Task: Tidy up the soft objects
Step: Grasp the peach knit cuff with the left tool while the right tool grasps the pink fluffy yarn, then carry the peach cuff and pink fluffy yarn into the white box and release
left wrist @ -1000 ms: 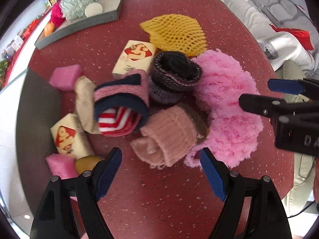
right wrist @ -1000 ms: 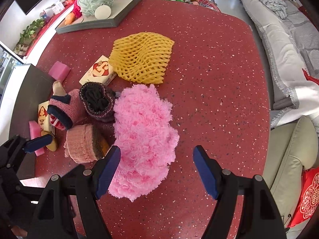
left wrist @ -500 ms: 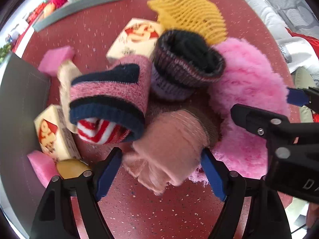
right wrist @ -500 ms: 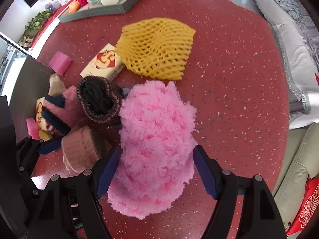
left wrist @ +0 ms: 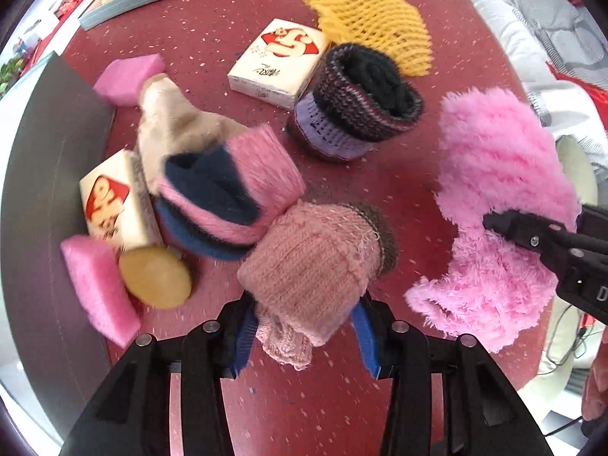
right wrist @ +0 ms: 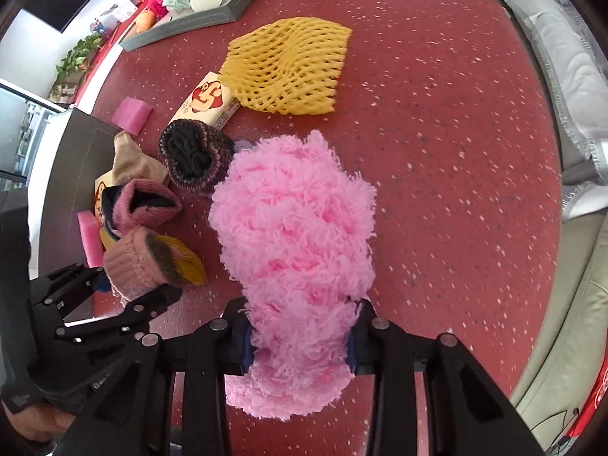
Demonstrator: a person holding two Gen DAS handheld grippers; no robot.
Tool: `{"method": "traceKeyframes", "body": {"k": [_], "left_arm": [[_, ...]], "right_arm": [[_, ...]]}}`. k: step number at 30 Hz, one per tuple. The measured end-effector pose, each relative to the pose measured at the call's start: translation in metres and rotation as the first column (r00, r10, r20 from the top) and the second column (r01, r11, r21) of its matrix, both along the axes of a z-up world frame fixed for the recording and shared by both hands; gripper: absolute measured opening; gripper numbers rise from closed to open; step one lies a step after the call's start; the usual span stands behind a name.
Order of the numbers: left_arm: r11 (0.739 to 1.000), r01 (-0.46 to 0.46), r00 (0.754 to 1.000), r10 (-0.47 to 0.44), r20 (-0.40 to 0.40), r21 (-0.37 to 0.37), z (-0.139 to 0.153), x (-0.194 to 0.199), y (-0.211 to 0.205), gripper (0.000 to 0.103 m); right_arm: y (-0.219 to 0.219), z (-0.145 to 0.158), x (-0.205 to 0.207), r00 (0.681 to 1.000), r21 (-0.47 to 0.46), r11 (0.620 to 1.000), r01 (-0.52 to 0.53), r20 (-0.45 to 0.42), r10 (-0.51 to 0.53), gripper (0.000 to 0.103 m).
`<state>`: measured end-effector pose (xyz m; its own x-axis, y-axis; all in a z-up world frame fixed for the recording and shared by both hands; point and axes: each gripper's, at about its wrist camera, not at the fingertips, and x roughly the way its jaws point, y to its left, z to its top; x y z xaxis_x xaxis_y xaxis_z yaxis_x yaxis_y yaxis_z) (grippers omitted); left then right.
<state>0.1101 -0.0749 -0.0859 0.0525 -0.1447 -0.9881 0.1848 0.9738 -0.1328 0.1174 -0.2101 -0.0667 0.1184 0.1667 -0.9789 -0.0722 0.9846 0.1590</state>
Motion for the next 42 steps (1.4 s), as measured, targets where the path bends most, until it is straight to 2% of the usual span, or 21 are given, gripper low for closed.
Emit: {"method": "traceKeyframes", "body": {"k": [9, 14, 19, 25, 34, 42], "left_arm": [[0.998, -0.013, 0.998, 0.016, 0.053, -0.059, 0.042, -0.026, 0.010, 0.047], [0.997, -0.034, 0.994, 0.040, 0.097, -0.064, 0.070, -0.042, 0.033, 0.047], [0.996, -0.064, 0.986, 0.072, 0.152, -0.058, 0.105, -0.050, 0.038, 0.047], [0.990, -0.135, 0.976, 0.139, 0.169, -0.035, 0.122, -0.048, 0.048, 0.047], [0.967, -0.255, 0.944, 0.253, 0.213, -0.017, 0.151, -0.063, 0.079, 0.047], [0.941, -0.337, 0.909, 0.330, 0.254, -0.016, 0.170, -0.068, 0.112, 0.047]], "right_arm": [[-0.002, 0.040, -0.028, 0.997, -0.025, 1.000, 0.012, 0.070, -0.011, 0.038], [0.000, 0.072, -0.040, 0.992, -0.021, 1.000, 0.001, 0.130, 0.002, 0.038], [0.008, 0.105, -0.053, 0.981, -0.029, 0.999, -0.036, 0.187, 0.041, 0.039], [0.027, 0.127, -0.059, 0.970, -0.042, 0.996, -0.081, 0.227, 0.089, 0.039], [0.051, 0.153, -0.062, 0.948, -0.035, 0.987, -0.156, 0.274, 0.160, 0.039], [0.088, 0.164, -0.063, 0.927, -0.038, 0.974, -0.222, 0.301, 0.223, 0.039]]}}
